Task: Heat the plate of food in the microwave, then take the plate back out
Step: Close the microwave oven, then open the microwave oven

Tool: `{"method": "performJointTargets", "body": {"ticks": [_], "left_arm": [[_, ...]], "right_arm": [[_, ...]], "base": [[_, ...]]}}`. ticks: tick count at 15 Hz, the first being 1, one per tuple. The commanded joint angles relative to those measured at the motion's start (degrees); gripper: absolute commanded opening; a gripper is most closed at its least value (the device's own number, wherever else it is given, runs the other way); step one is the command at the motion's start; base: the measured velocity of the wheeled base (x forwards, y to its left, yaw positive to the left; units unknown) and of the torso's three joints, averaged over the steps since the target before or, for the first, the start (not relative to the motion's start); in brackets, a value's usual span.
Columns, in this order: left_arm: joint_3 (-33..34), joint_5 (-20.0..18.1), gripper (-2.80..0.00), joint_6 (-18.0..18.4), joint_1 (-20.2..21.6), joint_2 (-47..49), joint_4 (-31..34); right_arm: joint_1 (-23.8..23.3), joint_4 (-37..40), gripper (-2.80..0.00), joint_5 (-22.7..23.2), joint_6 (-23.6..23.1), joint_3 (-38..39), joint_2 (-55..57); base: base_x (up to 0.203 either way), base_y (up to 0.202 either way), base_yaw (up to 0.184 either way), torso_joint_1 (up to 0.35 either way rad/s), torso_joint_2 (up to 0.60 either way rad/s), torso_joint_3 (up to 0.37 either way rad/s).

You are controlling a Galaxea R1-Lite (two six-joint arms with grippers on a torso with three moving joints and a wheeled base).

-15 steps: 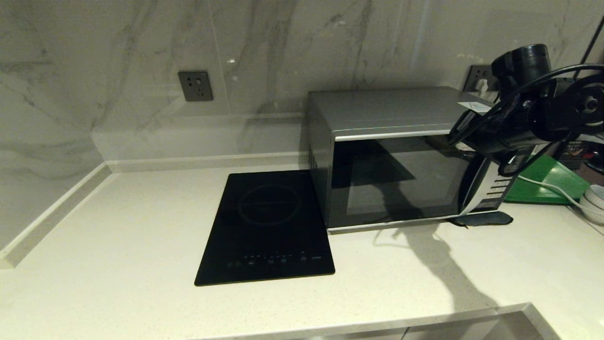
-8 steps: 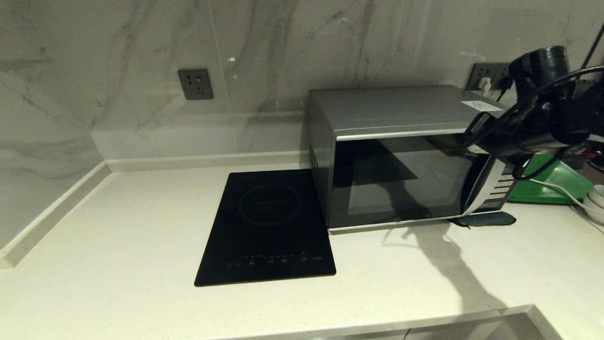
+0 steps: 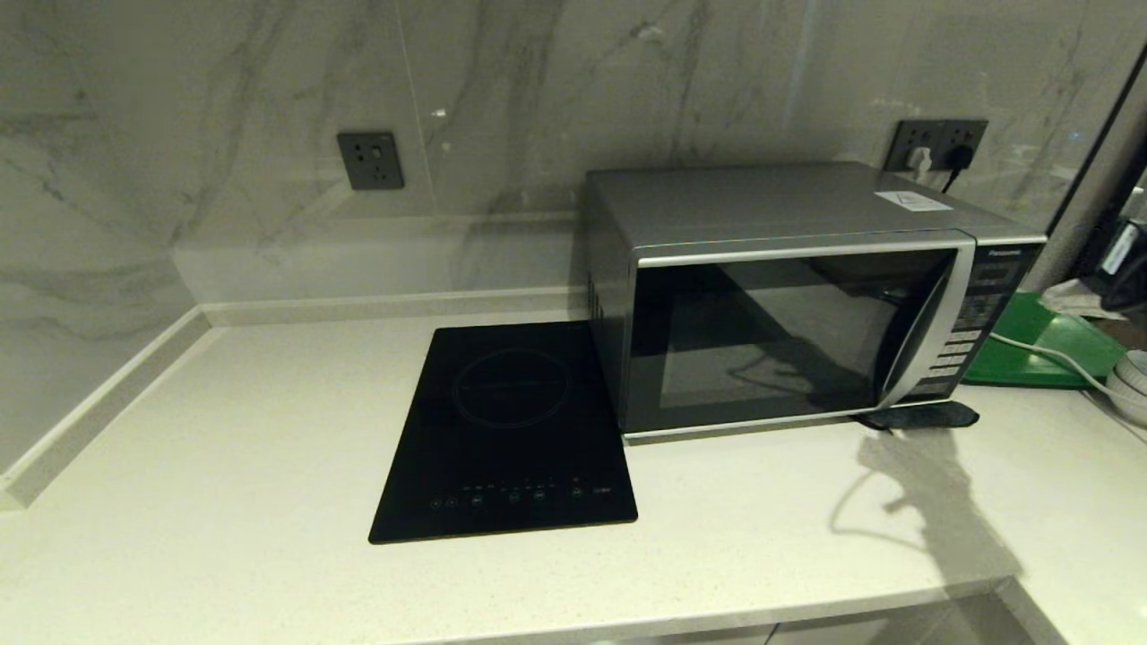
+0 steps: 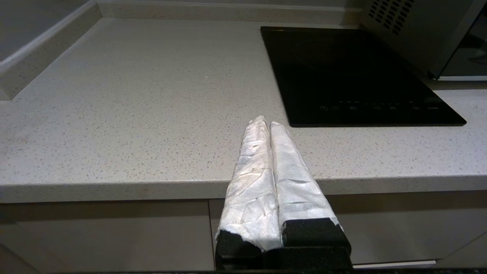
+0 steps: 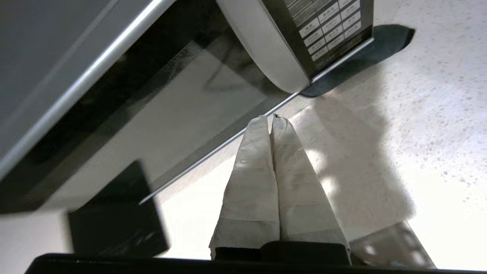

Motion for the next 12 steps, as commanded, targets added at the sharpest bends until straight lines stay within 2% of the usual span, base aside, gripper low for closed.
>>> {"method": "performJointTargets", "body": {"ticks": [1, 2, 8, 10, 11, 12], "left_arm": [[0.0, 0.0, -2.80, 0.0, 0.0, 0.0, 0.0], [0.0, 0.0, -2.80, 0.0, 0.0, 0.0, 0.0], [0.0, 0.0, -2.80, 0.0, 0.0, 0.0, 0.0], [0.0, 0.0, -2.80, 0.0, 0.0, 0.0, 0.0], [0.0, 0.0, -2.80, 0.0, 0.0, 0.0, 0.0], [0.0, 0.0, -2.80, 0.0, 0.0, 0.0, 0.0]], "right_arm": [[-8.1, 0.2, -2.80, 19.0, 0.4, 1.2, -2.1], [-10.0, 0.1, -2.80, 24.2, 2.2, 1.2, -0.2], [-13.3, -5.0, -2.80, 39.2, 14.3, -1.1, 15.8], [-13.6, -8.3, -2.80, 41.8, 14.5, -0.7, 20.1], [-13.9, -10.9, -2.80, 42.2, 12.5, 0.7, 21.7], [-14.2, -12.2, -2.80, 42.3, 7.8, 2.2, 23.1]], "base": [[0.000, 0.000, 0.000, 0.000, 0.00, 0.000], [0.000, 0.000, 0.000, 0.000, 0.00, 0.000], [0.000, 0.000, 0.000, 0.000, 0.00, 0.000], [0.000, 0.000, 0.000, 0.000, 0.00, 0.000], [0.000, 0.000, 0.000, 0.000, 0.00, 0.000], [0.000, 0.000, 0.000, 0.000, 0.00, 0.000]]}}
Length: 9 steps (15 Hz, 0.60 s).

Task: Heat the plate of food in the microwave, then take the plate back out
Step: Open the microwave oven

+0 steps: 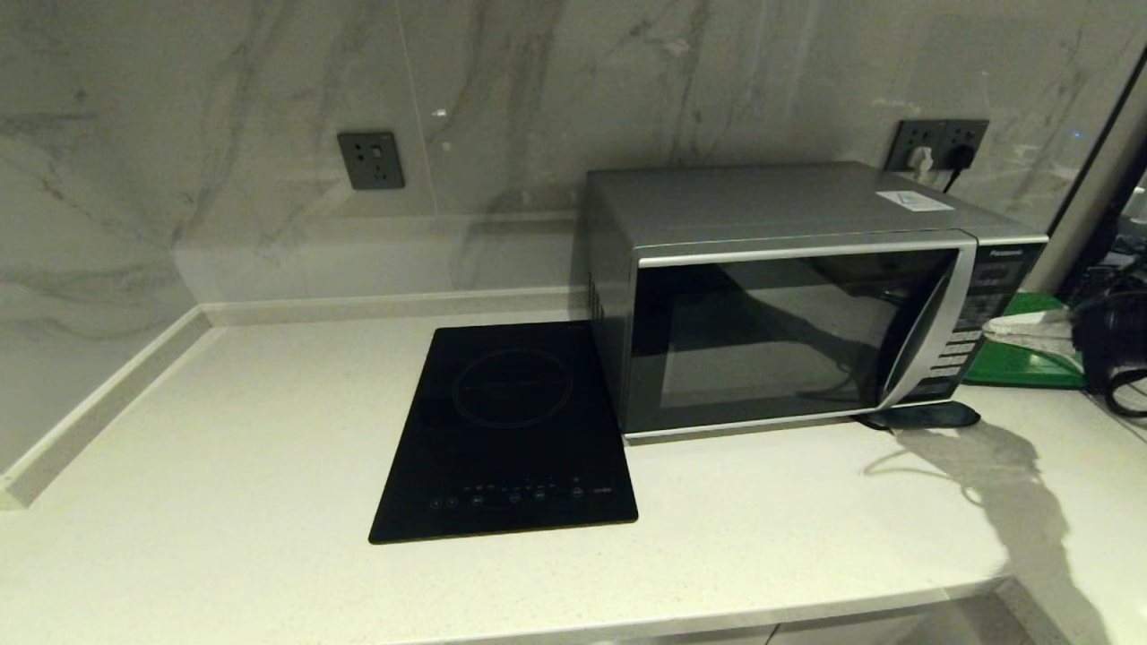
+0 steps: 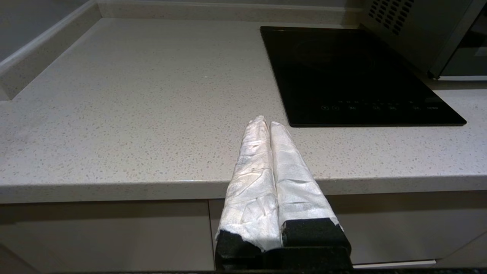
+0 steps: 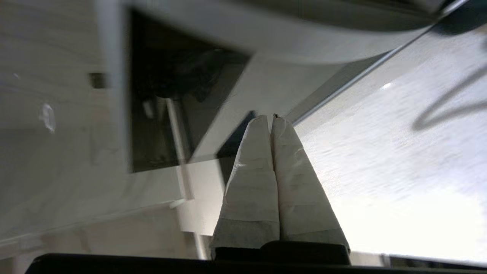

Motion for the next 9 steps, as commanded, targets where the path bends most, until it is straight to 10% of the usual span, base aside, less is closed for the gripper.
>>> {"method": "performJointTargets", "body": {"ticks": [1, 5, 9], "left_arm": [[0.0, 0.0, -2.80, 0.0, 0.0, 0.0, 0.0], [0.0, 0.0, -2.80, 0.0, 0.0, 0.0, 0.0], [0.0, 0.0, -2.80, 0.0, 0.0, 0.0, 0.0]], "right_arm": [[-0.8, -1.9, -2.80, 0.3, -8.6, 2.7, 6.3], [-4.9, -2.4, -2.80, -4.6, -21.8, 4.6, 12.1], [-6.0, -2.7, -2.80, -5.9, -24.2, 3.9, 15.0]], "base": [[0.000, 0.000, 0.000, 0.000, 0.00, 0.000], [0.000, 0.000, 0.000, 0.000, 0.00, 0.000], [0.000, 0.000, 0.000, 0.000, 0.00, 0.000]]}}
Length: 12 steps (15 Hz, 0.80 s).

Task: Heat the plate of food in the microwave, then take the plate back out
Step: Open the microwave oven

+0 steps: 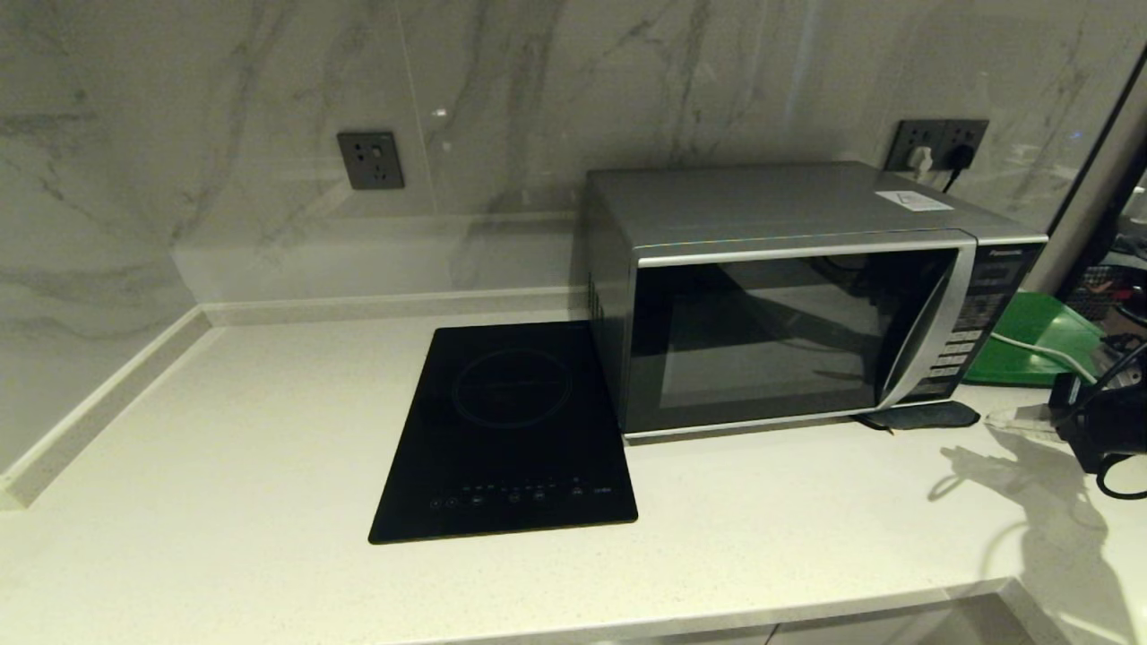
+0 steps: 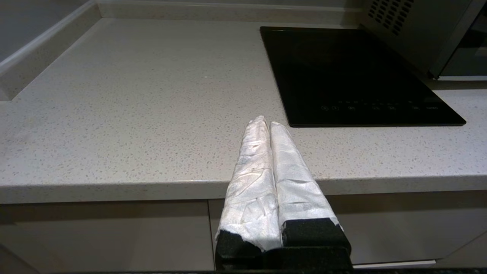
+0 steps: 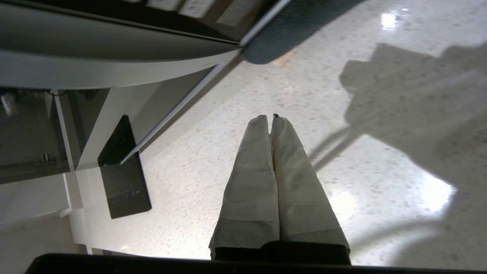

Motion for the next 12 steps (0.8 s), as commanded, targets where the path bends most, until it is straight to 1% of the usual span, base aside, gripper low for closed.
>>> {"method": "performJointTargets", "body": {"ticks": [1, 4, 6, 8, 9, 10, 11, 12], "left_arm": [[0.0, 0.0, -2.80, 0.0, 0.0, 0.0, 0.0], [0.0, 0.0, -2.80, 0.0, 0.0, 0.0, 0.0], [0.0, 0.0, -2.80, 0.0, 0.0, 0.0, 0.0], [0.0, 0.0, -2.80, 0.0, 0.0, 0.0, 0.0], [0.0, 0.0, -2.80, 0.0, 0.0, 0.0, 0.0], [0.0, 0.0, -2.80, 0.0, 0.0, 0.0, 0.0], [0.0, 0.0, -2.80, 0.0, 0.0, 0.0, 0.0], [0.0, 0.0, -2.80, 0.0, 0.0, 0.0, 0.0]], "right_arm": [[-0.1, -1.0, -2.80, 0.2, 0.1, -0.7, 3.0], [0.2, -4.5, -2.80, 0.3, 0.4, -2.2, 6.5], [1.2, -5.9, -2.80, 0.3, 0.8, -3.5, 8.1], [2.4, -8.8, -2.80, 0.2, 1.2, -3.7, 9.1], [3.1, -9.9, -2.80, -0.2, 1.4, -3.6, 9.4], [3.8, -10.7, -2.80, -1.5, 1.6, -3.6, 9.6], [4.6, -12.1, -2.80, -2.9, 2.4, -3.7, 9.8], [5.2, -14.8, -2.80, -3.9, 4.3, -3.7, 10.0]], "base": [[0.000, 0.000, 0.000, 0.000, 0.00, 0.000], [0.000, 0.000, 0.000, 0.000, 0.00, 0.000], [0.000, 0.000, 0.000, 0.000, 0.00, 0.000], [0.000, 0.000, 0.000, 0.000, 0.00, 0.000], [0.000, 0.000, 0.000, 0.000, 0.00, 0.000], [0.000, 0.000, 0.000, 0.000, 0.00, 0.000], [0.000, 0.000, 0.000, 0.000, 0.00, 0.000], [0.000, 0.000, 0.000, 0.000, 0.00, 0.000]]}}
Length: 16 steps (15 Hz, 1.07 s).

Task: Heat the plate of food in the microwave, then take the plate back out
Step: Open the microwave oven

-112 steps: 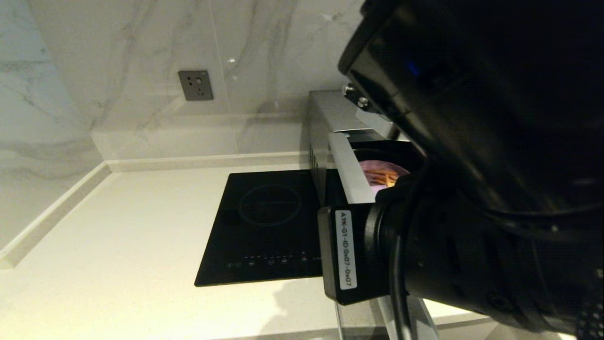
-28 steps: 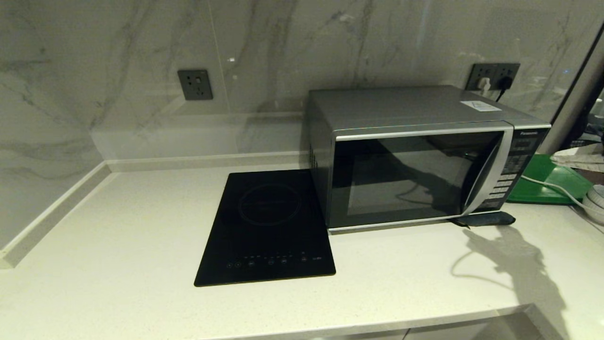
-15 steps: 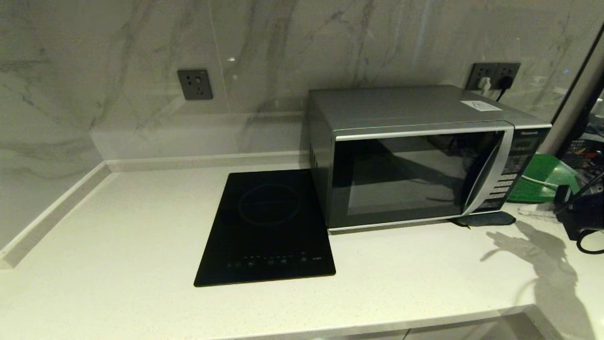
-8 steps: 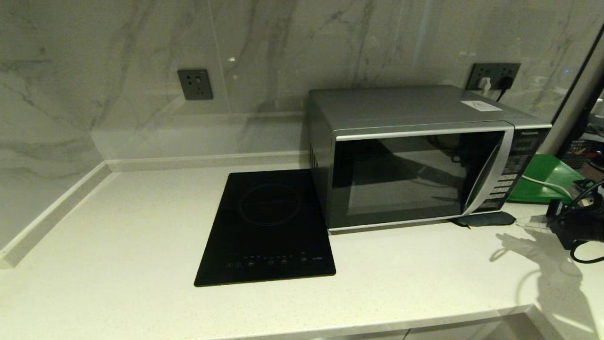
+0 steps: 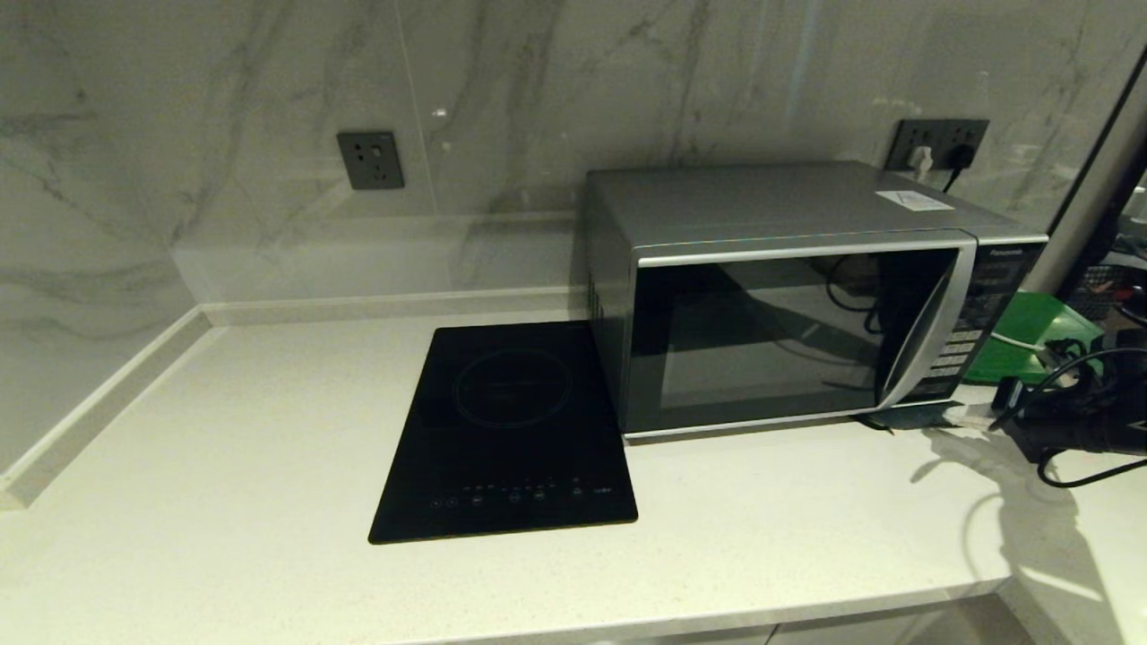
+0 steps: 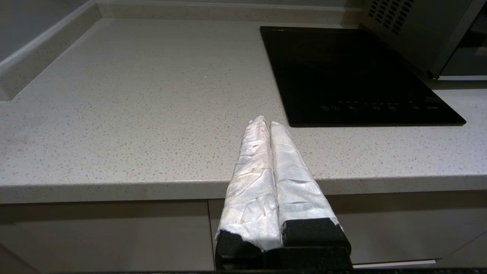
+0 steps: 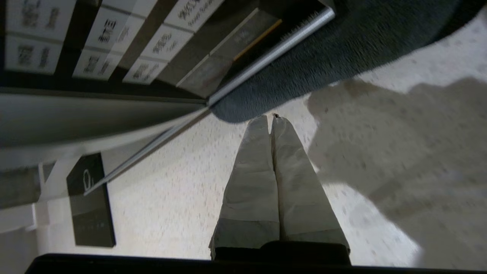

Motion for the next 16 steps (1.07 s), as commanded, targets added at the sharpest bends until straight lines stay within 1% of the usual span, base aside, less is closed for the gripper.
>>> {"method": "performJointTargets", "body": {"ticks": [1, 2, 11, 16], "left_arm": [[0.0, 0.0, -2.80, 0.0, 0.0, 0.0, 0.0], [0.0, 0.0, -2.80, 0.0, 0.0, 0.0, 0.0], [0.0, 0.0, -2.80, 0.0, 0.0, 0.0, 0.0], [0.0, 0.0, -2.80, 0.0, 0.0, 0.0, 0.0]], "right_arm": [[1.5, -4.6, -2.80, -1.5, 3.1, -0.2, 1.0], [1.9, -6.0, -2.80, -2.6, 4.0, -0.3, 1.1], [2.2, -6.3, -2.80, -3.3, 4.3, -5.3, 3.0], [2.2, -6.2, -2.80, -3.2, 4.9, -5.1, 2.9]], "base": [[0.000, 0.000, 0.000, 0.000, 0.00, 0.000], [0.000, 0.000, 0.000, 0.000, 0.00, 0.000], [0.000, 0.000, 0.000, 0.000, 0.00, 0.000], [0.000, 0.000, 0.000, 0.000, 0.00, 0.000]]}}
